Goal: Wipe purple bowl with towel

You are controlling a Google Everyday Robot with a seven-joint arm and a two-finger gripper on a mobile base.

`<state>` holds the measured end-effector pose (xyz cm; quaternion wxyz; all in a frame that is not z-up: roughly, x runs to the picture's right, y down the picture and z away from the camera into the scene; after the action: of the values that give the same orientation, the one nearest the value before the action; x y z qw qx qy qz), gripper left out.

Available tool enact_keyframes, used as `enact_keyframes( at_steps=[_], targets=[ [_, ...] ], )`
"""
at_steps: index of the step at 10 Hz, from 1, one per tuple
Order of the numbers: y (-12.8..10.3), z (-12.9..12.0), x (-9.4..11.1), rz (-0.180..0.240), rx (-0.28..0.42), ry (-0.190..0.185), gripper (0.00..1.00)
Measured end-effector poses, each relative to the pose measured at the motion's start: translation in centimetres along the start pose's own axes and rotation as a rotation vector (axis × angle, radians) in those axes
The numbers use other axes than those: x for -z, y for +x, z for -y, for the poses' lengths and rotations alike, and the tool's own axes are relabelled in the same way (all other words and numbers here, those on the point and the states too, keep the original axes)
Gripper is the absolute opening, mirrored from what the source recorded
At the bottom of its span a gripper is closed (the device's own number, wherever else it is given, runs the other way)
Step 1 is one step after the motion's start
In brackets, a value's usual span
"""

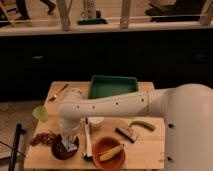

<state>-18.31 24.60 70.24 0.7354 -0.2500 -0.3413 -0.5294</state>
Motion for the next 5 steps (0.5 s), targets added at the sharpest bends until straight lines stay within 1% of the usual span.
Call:
enact_keyframes(
  at_steps=[3,5],
  targets=[
    [1.1,-1.0,0.6,-0.016,0.001,0.003,0.00],
    [1.2,0.0,0.7,-0.025,0.027,-0.001,0.00]
  ],
)
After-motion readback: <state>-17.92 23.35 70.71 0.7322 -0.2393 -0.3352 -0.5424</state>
